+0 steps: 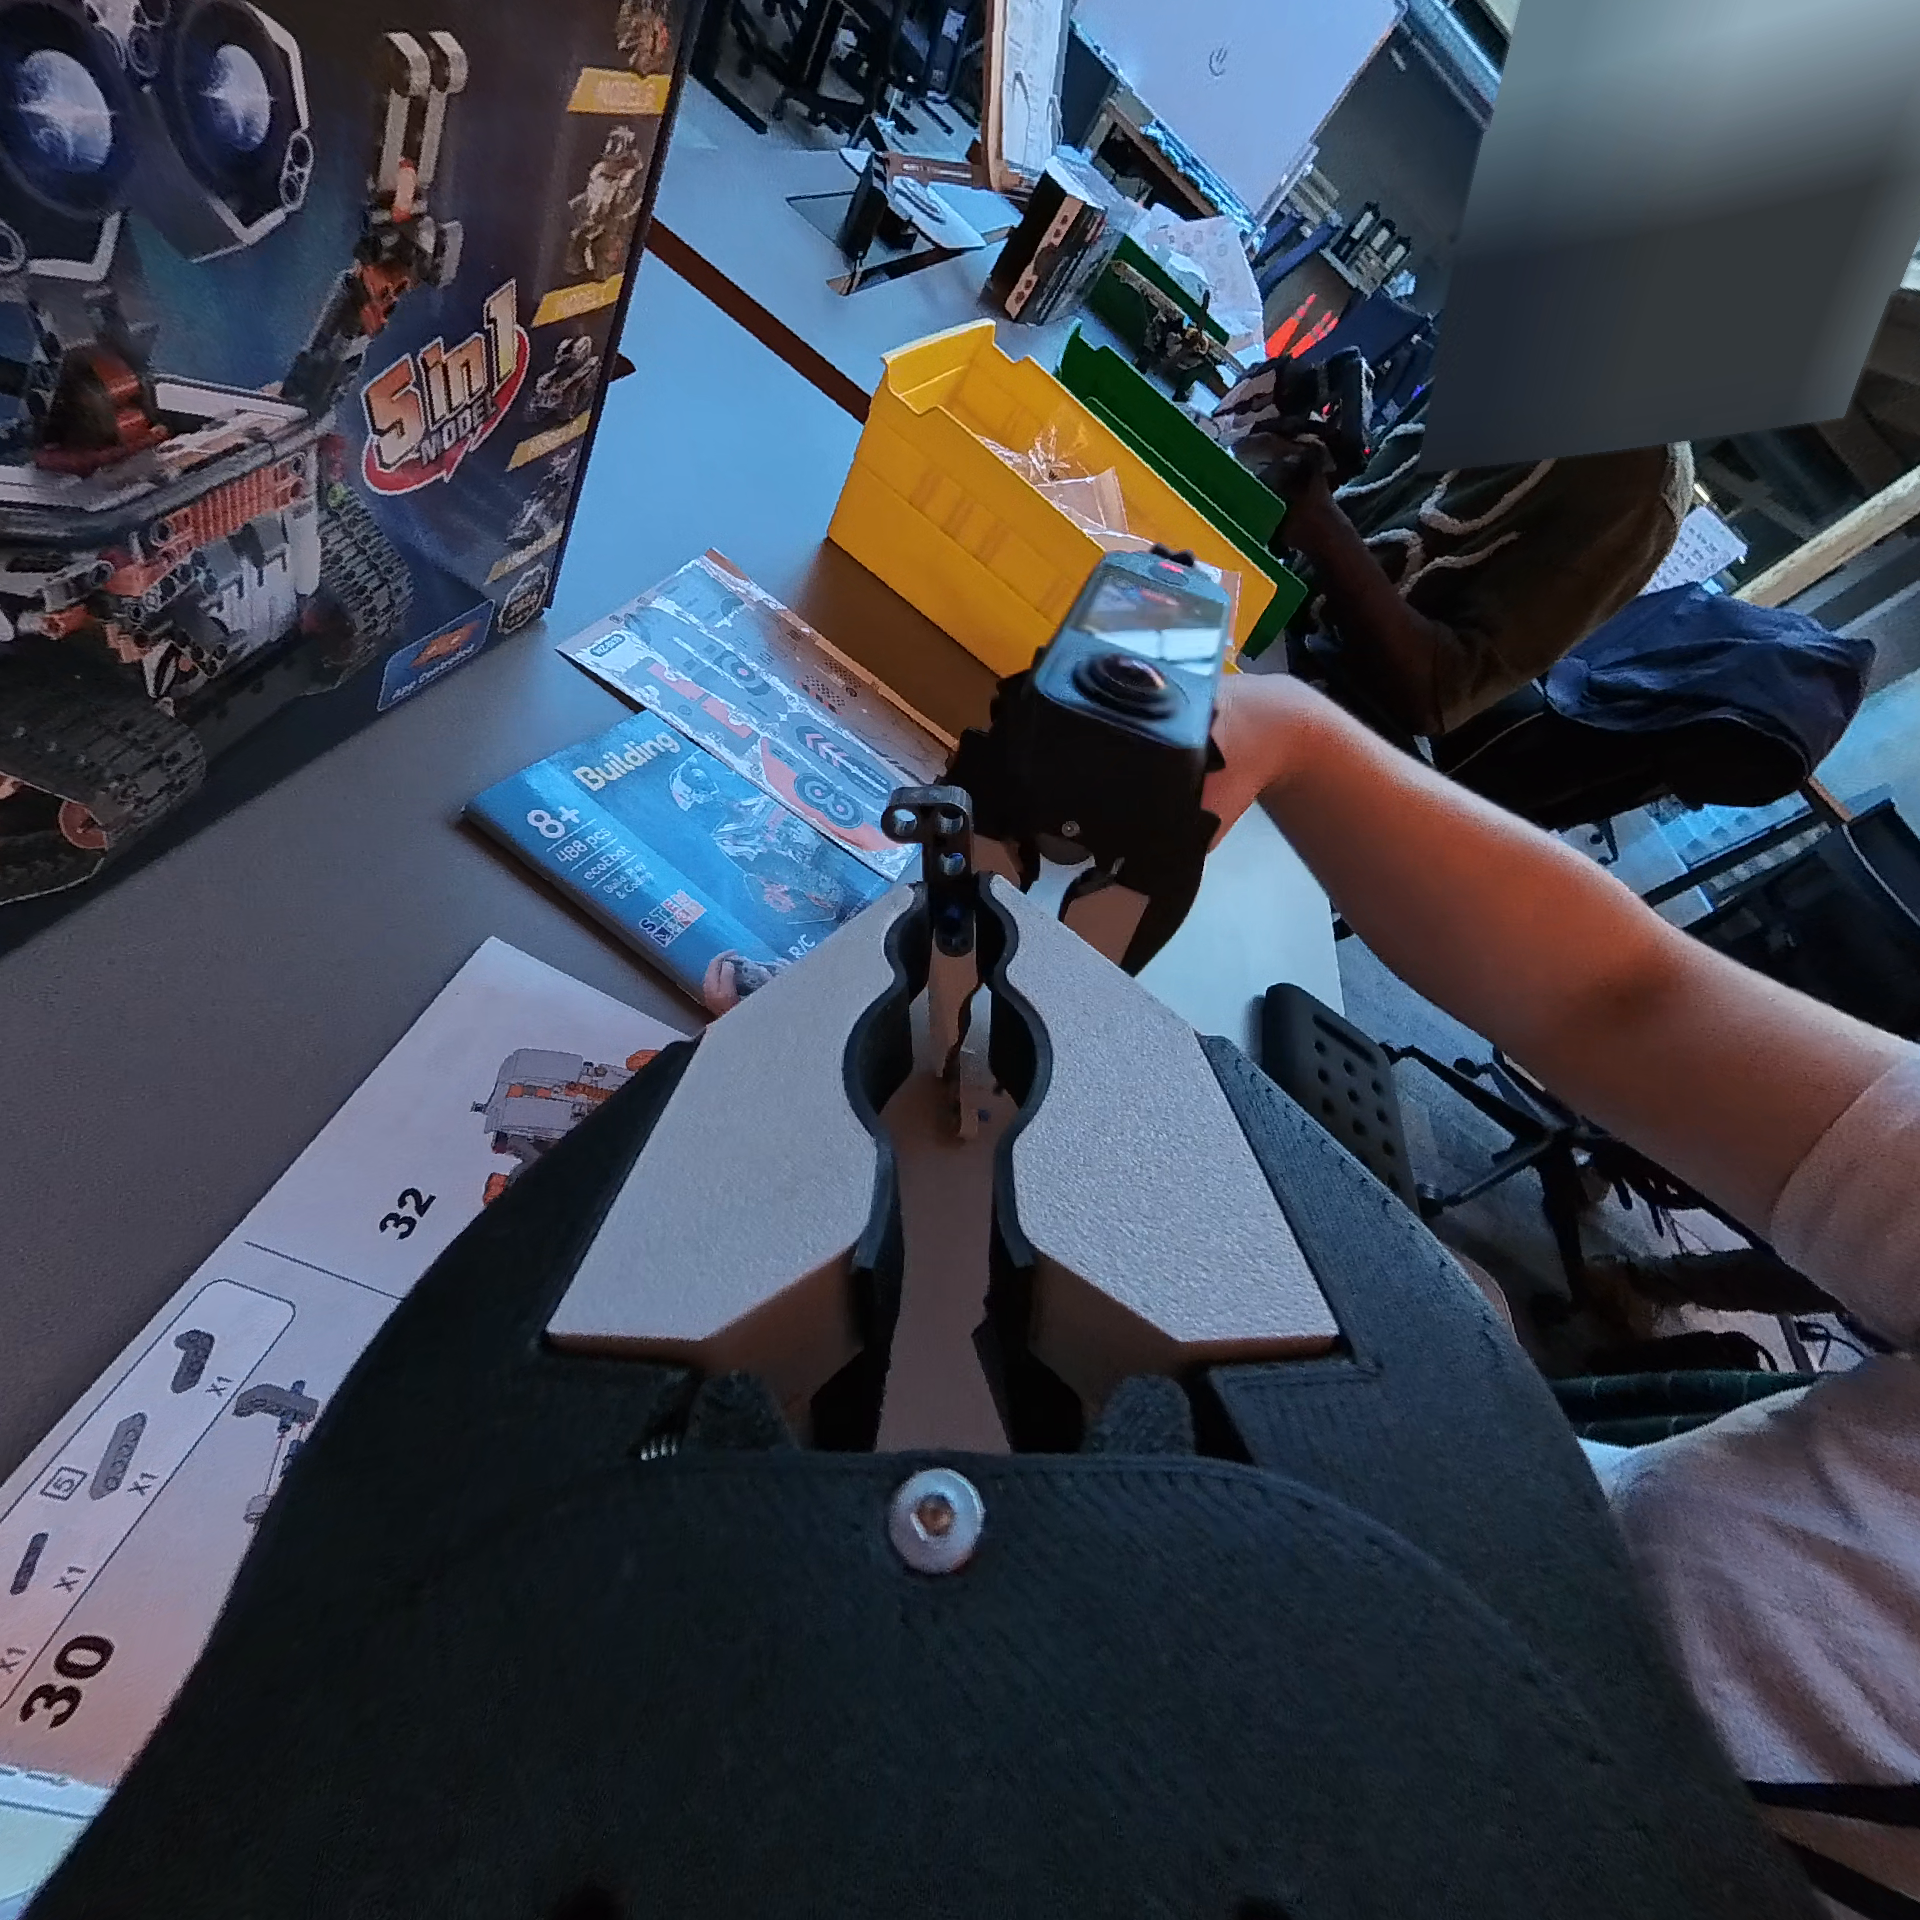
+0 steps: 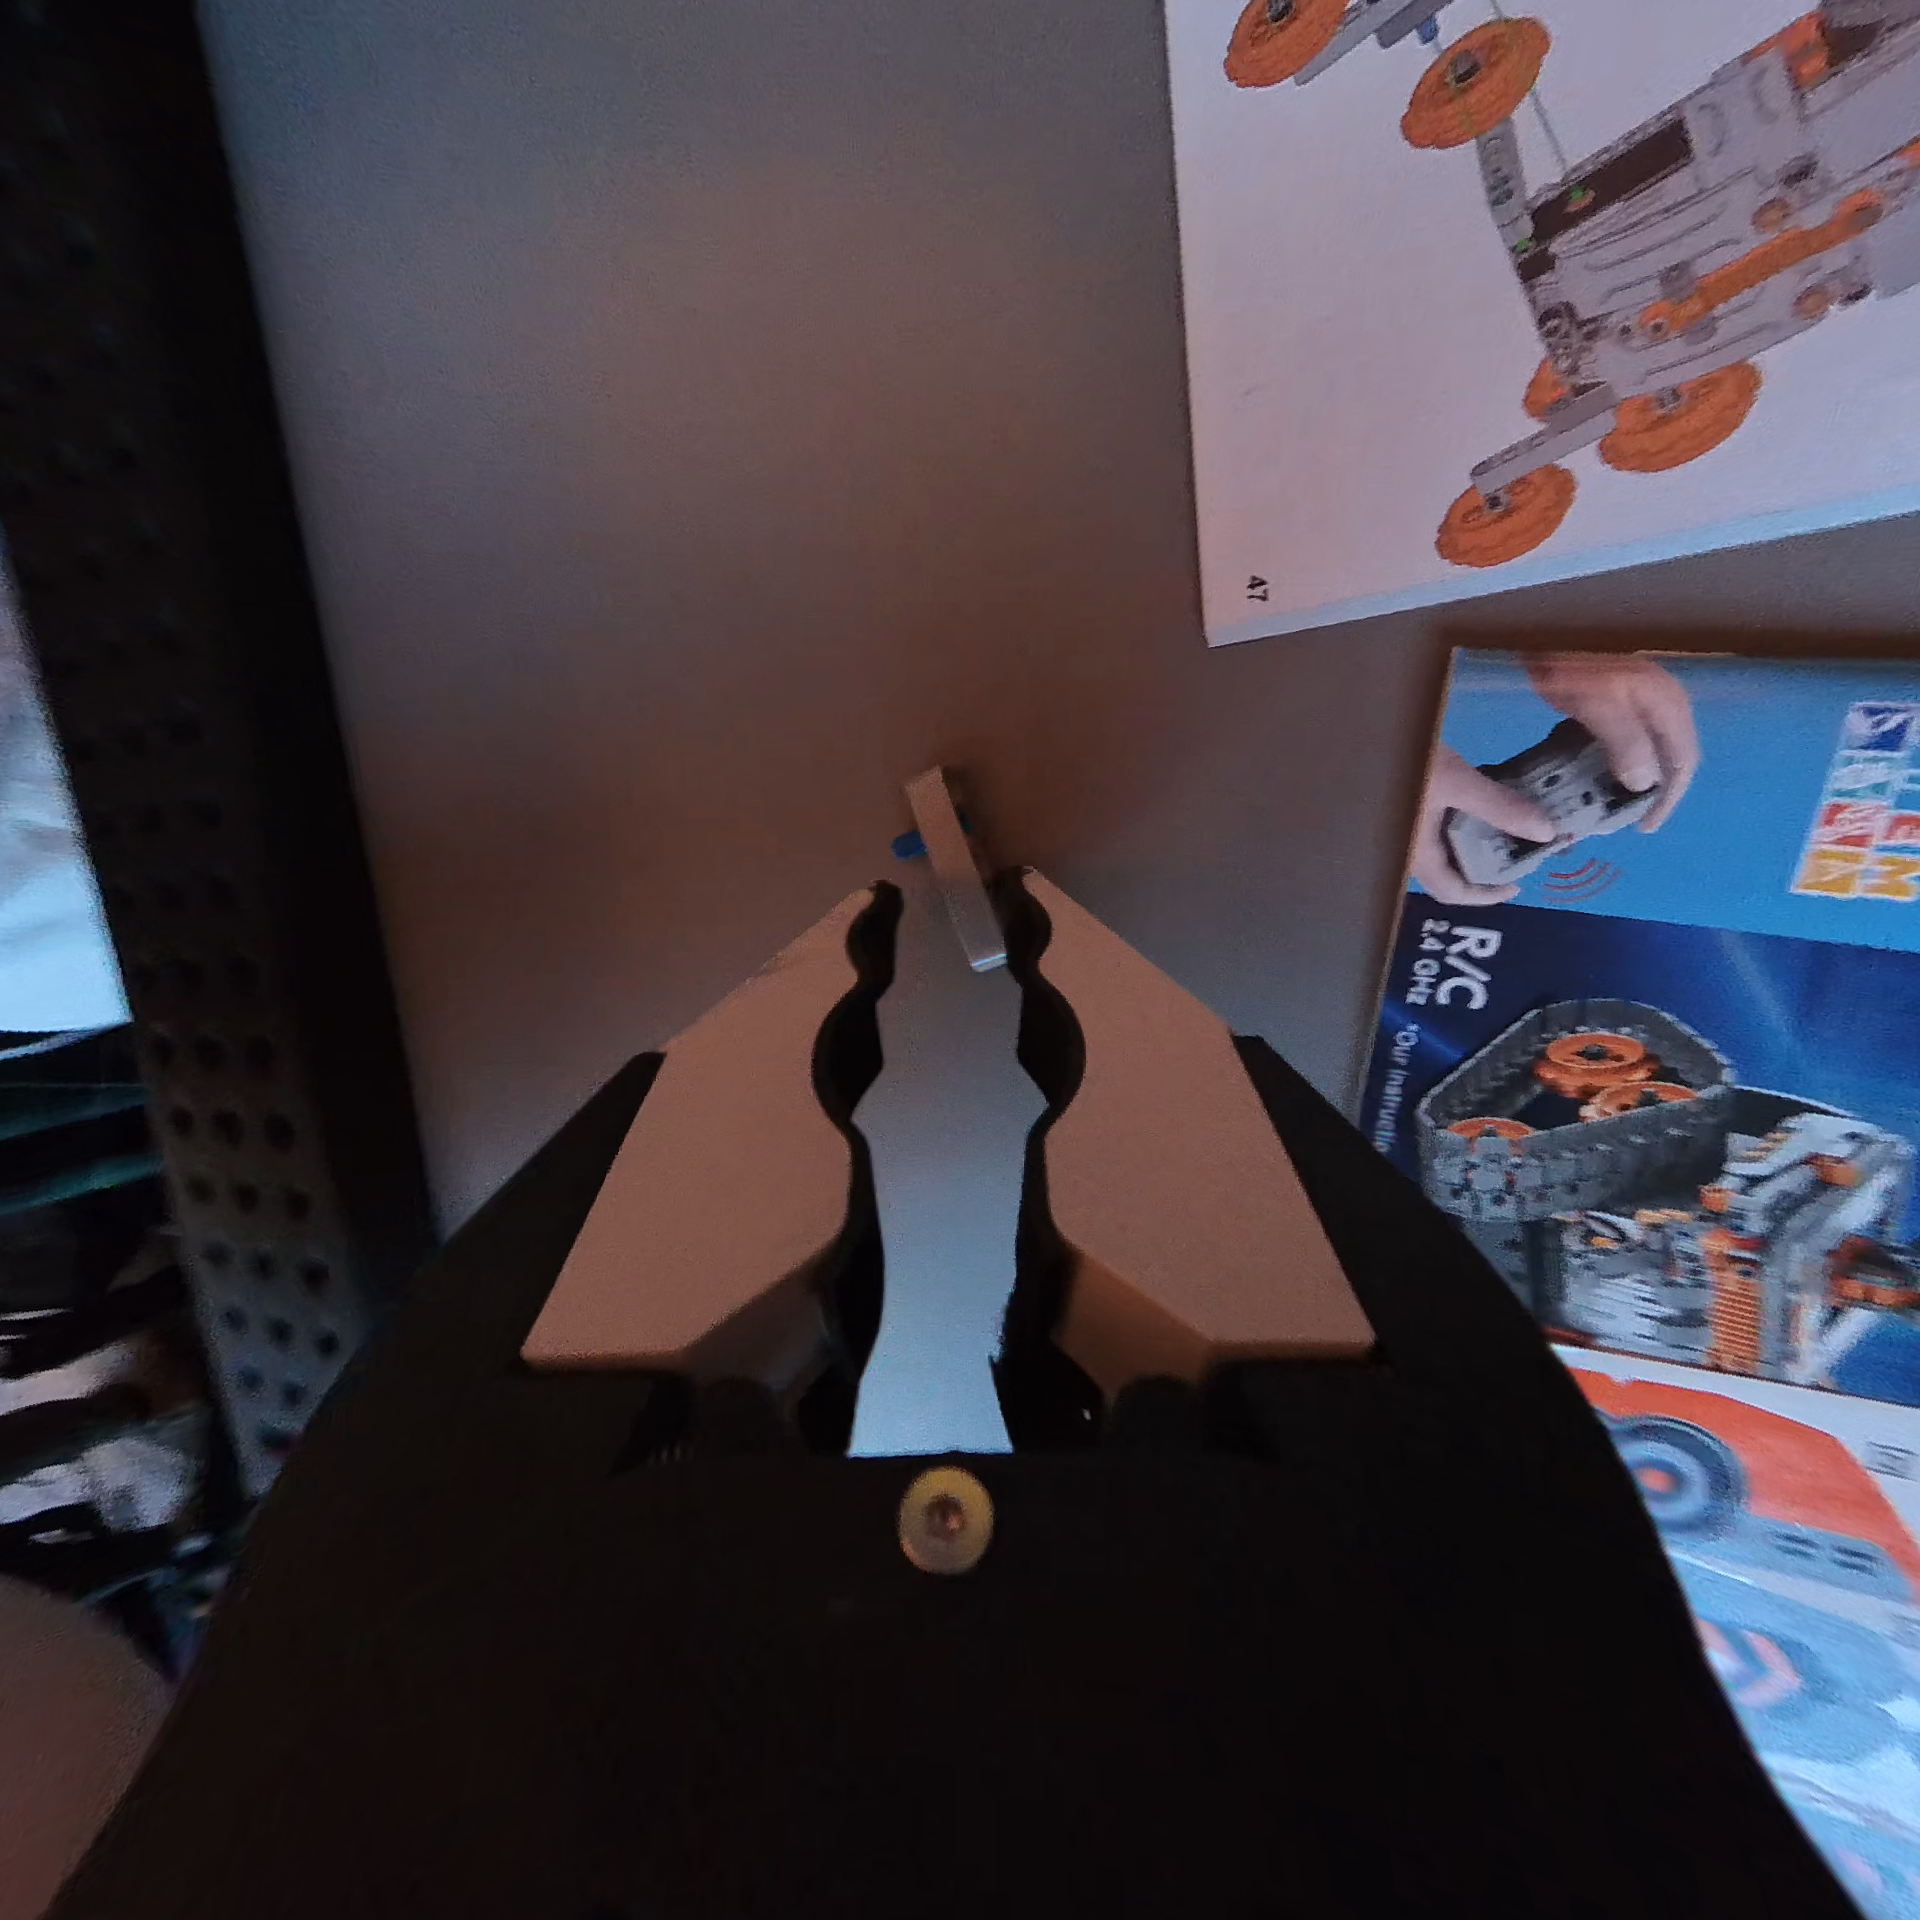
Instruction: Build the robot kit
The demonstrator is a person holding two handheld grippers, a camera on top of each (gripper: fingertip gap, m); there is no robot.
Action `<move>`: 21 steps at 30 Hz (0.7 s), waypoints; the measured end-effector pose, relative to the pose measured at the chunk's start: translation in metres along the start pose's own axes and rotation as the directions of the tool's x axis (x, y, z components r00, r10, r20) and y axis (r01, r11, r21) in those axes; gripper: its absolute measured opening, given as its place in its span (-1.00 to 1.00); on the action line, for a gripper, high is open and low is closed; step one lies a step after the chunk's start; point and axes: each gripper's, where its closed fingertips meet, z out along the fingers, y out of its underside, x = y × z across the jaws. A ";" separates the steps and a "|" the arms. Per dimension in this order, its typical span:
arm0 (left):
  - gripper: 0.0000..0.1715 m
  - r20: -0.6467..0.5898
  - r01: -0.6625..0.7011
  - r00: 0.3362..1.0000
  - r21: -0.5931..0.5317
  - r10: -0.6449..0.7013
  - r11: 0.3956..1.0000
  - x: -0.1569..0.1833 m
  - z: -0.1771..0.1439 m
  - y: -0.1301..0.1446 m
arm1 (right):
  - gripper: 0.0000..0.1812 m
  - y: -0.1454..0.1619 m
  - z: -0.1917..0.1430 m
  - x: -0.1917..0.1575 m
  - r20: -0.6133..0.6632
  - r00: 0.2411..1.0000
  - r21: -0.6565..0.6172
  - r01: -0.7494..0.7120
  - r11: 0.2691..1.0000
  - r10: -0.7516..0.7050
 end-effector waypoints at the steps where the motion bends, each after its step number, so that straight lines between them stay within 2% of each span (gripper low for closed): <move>1: -0.94 0.001 0.001 1.000 -0.002 -0.001 1.000 0.000 0.000 0.000 | -0.73 0.000 -0.001 -0.002 0.043 0.998 0.004 -0.043 0.999 0.043; 4: -0.95 0.002 -0.005 1.000 0.001 0.005 1.000 0.001 -0.001 0.000 | -0.72 -0.003 -0.006 -0.004 0.139 0.982 0.008 -0.132 0.991 0.130; 6: -0.95 0.005 -0.009 1.000 0.004 0.009 1.000 0.001 -0.002 -0.001 | -0.75 -0.006 -0.008 0.000 0.151 0.977 -0.001 -0.151 0.989 0.149; 9: -0.95 0.012 -0.006 1.000 0.009 0.006 1.000 -0.001 -0.006 -0.001 | -0.97 -0.011 -0.008 0.000 0.173 0.977 -0.019 -0.126 0.992 0.128; 11: -0.95 0.022 0.003 1.000 0.017 -0.004 1.000 -0.005 -0.010 -0.001 | -1.00 -0.013 -0.009 0.003 0.155 0.980 -0.017 -0.127 0.992 0.128; 12: -0.95 0.033 0.008 0.999 0.024 -0.009 1.000 -0.008 -0.014 -0.002 | -1.00 -0.014 -0.011 0.006 0.132 0.984 0.010 -0.123 0.992 0.121; 14: -0.95 0.057 0.007 0.998 0.043 -0.010 0.999 -0.012 -0.022 -0.004 | -1.00 -0.029 -0.025 0.010 0.084 0.993 0.200 -0.093 0.975 0.077; 15: -0.95 0.064 0.005 0.998 0.057 -0.009 0.998 -0.013 -0.027 -0.006 | -1.00 -0.041 -0.039 0.010 0.048 0.998 0.351 -0.059 0.934 0.045; 17: -0.95 0.064 0.005 0.998 0.097 -0.011 0.995 -0.012 -0.034 -0.013 | -1.00 -0.064 -0.072 -0.003 -0.010 1.000 0.647 0.025 0.762 -0.024; 18: -0.95 0.061 0.004 0.998 0.118 -0.012 0.993 -0.011 -0.037 -0.017 | -1.00 -0.067 -0.083 -0.013 -0.026 0.999 0.723 0.052 0.689 -0.048; 21: -0.95 0.063 -0.009 0.998 0.142 0.000 0.990 -0.009 -0.039 -0.022 | -1.00 -0.070 -0.093 -0.031 -0.121 0.991 0.821 0.129 0.557 -0.051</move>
